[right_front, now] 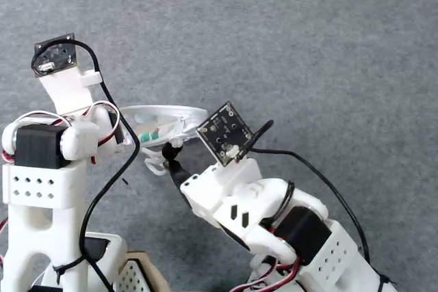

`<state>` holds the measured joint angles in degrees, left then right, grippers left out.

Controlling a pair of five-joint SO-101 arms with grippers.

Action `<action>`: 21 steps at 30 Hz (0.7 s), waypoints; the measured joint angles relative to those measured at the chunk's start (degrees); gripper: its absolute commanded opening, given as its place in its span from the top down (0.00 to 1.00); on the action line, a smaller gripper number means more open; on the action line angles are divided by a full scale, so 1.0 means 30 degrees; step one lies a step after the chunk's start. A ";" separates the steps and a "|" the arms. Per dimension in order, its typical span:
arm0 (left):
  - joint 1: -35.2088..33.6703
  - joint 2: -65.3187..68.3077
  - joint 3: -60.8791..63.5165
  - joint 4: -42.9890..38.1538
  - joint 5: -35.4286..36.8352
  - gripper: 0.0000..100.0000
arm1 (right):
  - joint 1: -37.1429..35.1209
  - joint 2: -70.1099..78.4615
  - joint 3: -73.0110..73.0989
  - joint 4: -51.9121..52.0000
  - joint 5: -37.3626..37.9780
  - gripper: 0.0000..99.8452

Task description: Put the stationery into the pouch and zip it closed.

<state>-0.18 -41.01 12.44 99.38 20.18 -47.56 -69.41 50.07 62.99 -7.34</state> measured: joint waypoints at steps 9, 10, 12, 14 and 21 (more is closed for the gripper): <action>0.0000 0.0000 0.0000 0.0000 0.0000 0.97 | 0.0000 0.0000 0.0000 -0.0440 0.0000 0.67; 0.0000 0.0000 0.0000 0.0000 0.0000 0.97 | 0.0000 0.0000 0.0000 -0.0440 0.0000 0.67; 0.0000 0.0000 0.0000 0.0000 0.0000 0.97 | 0.0000 -0.0117 0.0000 -0.0176 0.0000 0.65; 0.0000 0.0000 0.0000 0.0000 0.0000 0.97 | 0.0000 -0.0557 -0.0088 0.0469 0.0000 0.59; 0.0000 0.0000 0.0000 0.0000 0.0000 0.97 | 0.0000 -0.1875 -0.1114 0.2579 0.0000 0.44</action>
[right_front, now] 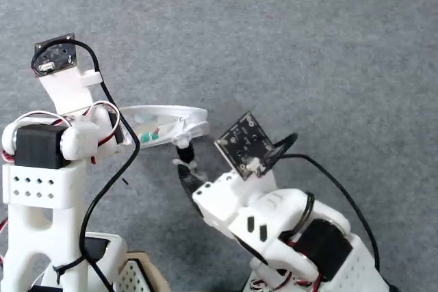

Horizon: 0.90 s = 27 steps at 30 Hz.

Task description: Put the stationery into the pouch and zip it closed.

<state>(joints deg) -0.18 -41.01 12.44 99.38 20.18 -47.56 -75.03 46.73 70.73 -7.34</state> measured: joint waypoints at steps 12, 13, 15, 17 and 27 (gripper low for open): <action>0.0000 0.0000 0.0000 0.0000 0.0000 0.97 | -0.1055 -0.0029 0.3370 -0.4425 0.0000 0.61; 0.0000 0.0000 0.0000 0.0000 0.0000 0.97 | -0.1143 -0.0029 0.3546 -0.4806 0.0000 0.63; 0.0000 0.0000 0.0000 0.0000 0.0000 0.97 | -0.1172 -0.0029 0.3780 -0.5392 0.0000 0.67; -0.0088 0.0000 0.0000 0.0000 0.0000 0.97 | -0.1172 -0.0205 0.4161 -0.6007 0.0000 0.70; -0.0234 0.0000 0.0000 0.0000 -0.0059 0.97 | -0.1114 -0.0264 0.5949 -0.7678 0.0000 0.74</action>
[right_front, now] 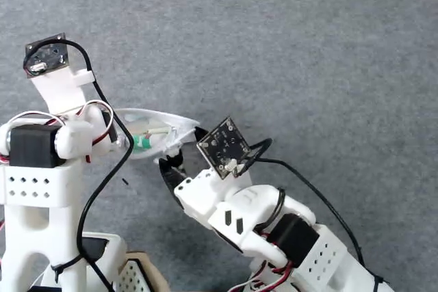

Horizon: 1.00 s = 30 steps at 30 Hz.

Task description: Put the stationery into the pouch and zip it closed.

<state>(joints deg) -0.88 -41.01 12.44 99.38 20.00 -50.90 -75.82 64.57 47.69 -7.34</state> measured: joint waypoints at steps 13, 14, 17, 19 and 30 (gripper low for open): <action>0.0000 0.0000 0.0000 -0.0645 0.0000 0.97 | 0.0000 0.0000 0.0000 0.0264 0.0000 0.75; 0.0000 0.0000 0.0000 -0.0703 0.0000 0.97 | 0.0000 0.0000 0.0000 0.0410 0.0000 0.75; 0.0000 0.0000 -0.0147 -0.0703 0.0000 0.97 | 0.0000 0.0000 0.0000 0.0586 0.0000 0.75; 0.0000 0.0000 -0.0264 -0.0703 0.0000 0.97 | 0.0000 0.0000 0.0000 0.0703 0.0000 0.75; 0.0000 0.0000 -0.0410 -0.0703 0.0000 0.97 | 0.0000 0.0000 0.0234 0.1524 0.0000 0.84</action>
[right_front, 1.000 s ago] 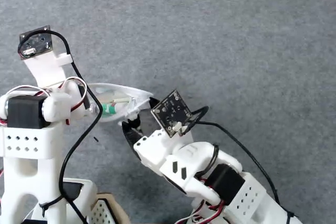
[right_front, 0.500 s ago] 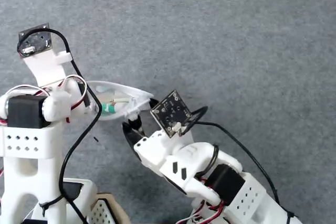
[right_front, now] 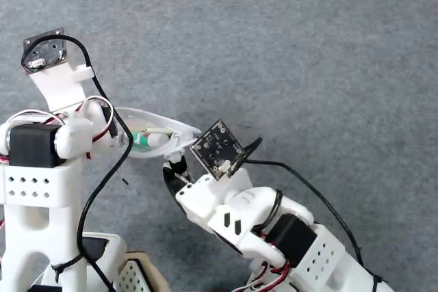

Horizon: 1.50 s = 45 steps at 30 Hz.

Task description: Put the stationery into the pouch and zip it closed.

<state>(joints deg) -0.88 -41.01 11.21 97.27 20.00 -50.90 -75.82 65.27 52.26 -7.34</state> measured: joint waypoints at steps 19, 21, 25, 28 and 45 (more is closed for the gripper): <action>-0.0264 -0.0029 -0.0264 -0.0264 -0.0059 0.97 | 0.2696 -0.1114 0.0147 -0.0176 0.0000 0.99; -0.0264 -0.0029 -0.0264 -0.0264 -0.0029 0.97 | 0.2930 -0.1670 0.0117 -0.0088 0.0000 0.99; -0.0264 -0.0029 -0.0234 -0.0264 -0.0029 0.97 | 0.2960 -0.2403 -0.1436 0.1963 0.0000 0.99; -0.0176 -0.0029 -0.0205 -0.0234 0.0029 0.97 | 0.2930 -0.2813 -0.3868 0.4015 0.0000 0.99; -0.0117 0.0029 -0.0176 -0.0234 0.0029 0.97 | 0.2872 -0.3077 -0.8440 0.7355 0.0000 0.99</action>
<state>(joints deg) -1.23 -40.92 10.68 96.57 20.09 -42.29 -85.05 39.96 74.33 -7.34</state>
